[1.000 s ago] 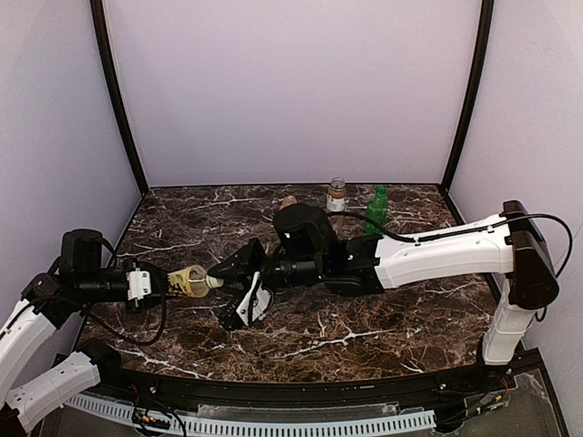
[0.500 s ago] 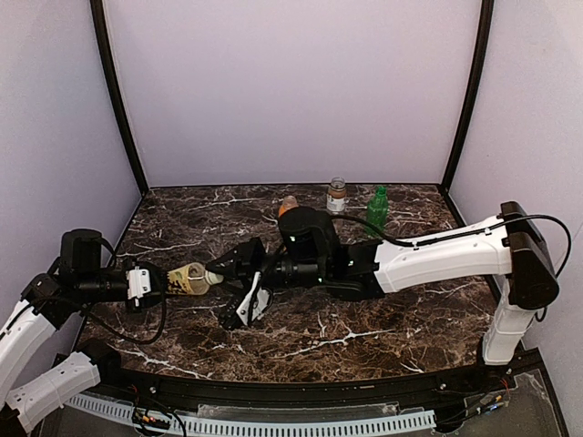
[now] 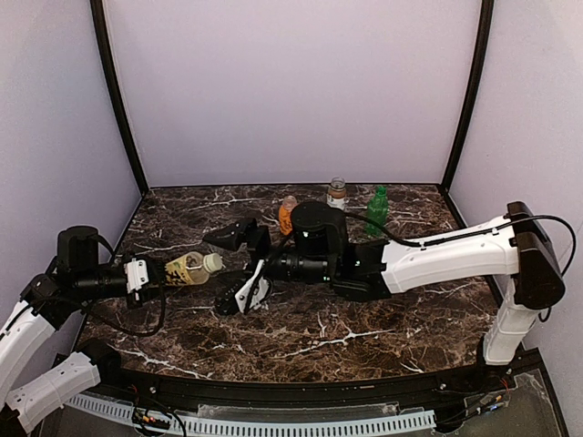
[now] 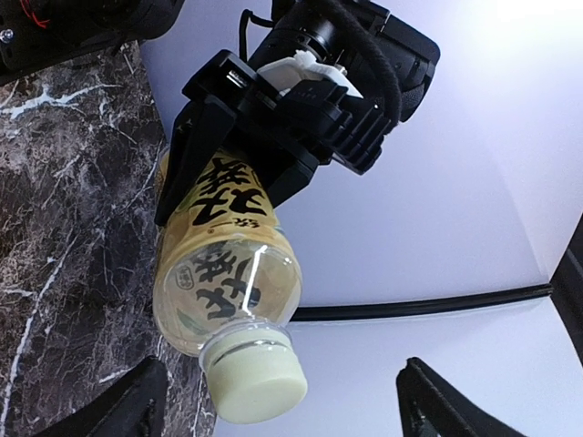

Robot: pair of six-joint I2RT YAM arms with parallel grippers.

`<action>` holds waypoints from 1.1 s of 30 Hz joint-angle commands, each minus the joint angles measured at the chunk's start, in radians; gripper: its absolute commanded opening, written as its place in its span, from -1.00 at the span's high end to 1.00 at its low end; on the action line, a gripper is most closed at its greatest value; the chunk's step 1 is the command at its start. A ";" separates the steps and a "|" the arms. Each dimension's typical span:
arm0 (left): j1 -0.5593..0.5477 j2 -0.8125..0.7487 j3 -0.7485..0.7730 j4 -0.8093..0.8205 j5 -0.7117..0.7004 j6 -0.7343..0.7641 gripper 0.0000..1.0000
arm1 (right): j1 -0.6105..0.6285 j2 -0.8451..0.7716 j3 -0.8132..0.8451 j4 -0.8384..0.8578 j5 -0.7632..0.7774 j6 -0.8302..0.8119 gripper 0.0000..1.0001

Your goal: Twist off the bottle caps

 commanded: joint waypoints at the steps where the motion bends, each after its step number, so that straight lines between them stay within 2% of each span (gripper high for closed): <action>1: -0.003 0.001 0.018 0.083 0.018 -0.089 0.99 | 0.003 -0.037 -0.013 0.051 0.030 0.100 -0.95; 6: -0.002 0.004 0.018 0.111 0.012 -0.117 0.99 | -0.010 -0.054 -0.011 0.077 0.023 0.233 -0.97; 8: -0.002 0.003 0.015 0.148 -0.020 -0.137 0.99 | -0.028 -0.074 -0.008 0.067 -0.002 0.357 -0.97; 10: -0.003 0.000 0.007 0.203 -0.072 -0.157 0.99 | -0.063 -0.107 0.009 0.007 -0.097 0.542 -0.97; 13: -0.002 -0.006 -0.016 0.280 -0.144 -0.154 0.99 | -0.134 -0.138 0.077 -0.099 -0.318 0.927 -0.97; 16: -0.002 -0.007 -0.032 0.327 -0.202 -0.120 0.99 | -0.189 -0.113 0.142 -0.096 -0.434 1.351 -0.97; 17: -0.002 -0.009 -0.040 0.332 -0.211 -0.099 0.99 | -0.208 -0.093 0.168 -0.094 -0.436 1.496 -0.96; 19: -0.002 -0.009 -0.053 0.345 -0.234 -0.067 0.99 | -0.236 -0.042 0.236 -0.101 -0.371 1.850 -0.77; 21: -0.002 -0.005 -0.060 0.362 -0.259 -0.045 0.99 | -0.250 0.003 0.260 -0.134 -0.279 2.105 -0.60; 23: -0.004 0.000 -0.065 0.377 -0.284 -0.027 0.99 | -0.246 0.032 0.271 -0.121 -0.267 2.177 -0.50; 25: -0.004 0.000 -0.070 0.382 -0.303 -0.006 0.99 | -0.226 0.058 0.314 -0.165 -0.232 2.167 -0.51; 30: -0.004 0.006 -0.081 0.389 -0.329 0.040 0.99 | -0.186 0.171 0.545 -0.440 -0.231 2.084 -0.68; 33: -0.004 0.005 -0.087 0.400 -0.323 0.043 0.99 | -0.180 0.210 0.587 -0.489 -0.229 2.093 -0.73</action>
